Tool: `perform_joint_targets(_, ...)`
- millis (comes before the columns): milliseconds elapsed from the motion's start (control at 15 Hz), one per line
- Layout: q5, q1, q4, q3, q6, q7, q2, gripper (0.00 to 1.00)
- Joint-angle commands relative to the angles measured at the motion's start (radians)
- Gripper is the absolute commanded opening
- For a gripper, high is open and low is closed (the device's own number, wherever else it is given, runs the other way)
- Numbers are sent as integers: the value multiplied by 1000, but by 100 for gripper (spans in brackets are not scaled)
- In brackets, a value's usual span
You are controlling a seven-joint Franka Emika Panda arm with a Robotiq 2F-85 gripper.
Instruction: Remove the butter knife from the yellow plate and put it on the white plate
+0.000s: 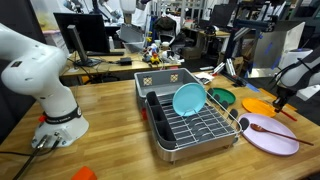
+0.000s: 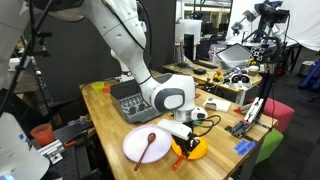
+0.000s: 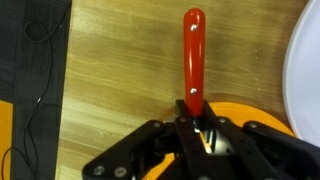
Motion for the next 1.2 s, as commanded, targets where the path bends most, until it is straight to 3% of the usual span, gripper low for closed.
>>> perform_joint_targets(0, -42, 42, -51, -27, -44, 46, -65, 4)
perform_joint_targets(333, -91, 93, -154, -36, -135, 89, -168, 4)
perform_joint_targets(533, -61, 100, -222, -5, -222, 122, -231, 4)
perform_joint_targets(733, 10, 92, -284, 40, -241, 158, -281, 4)
perform_joint_targets(1133, 213, 87, -406, 102, -172, 219, -349, 4)
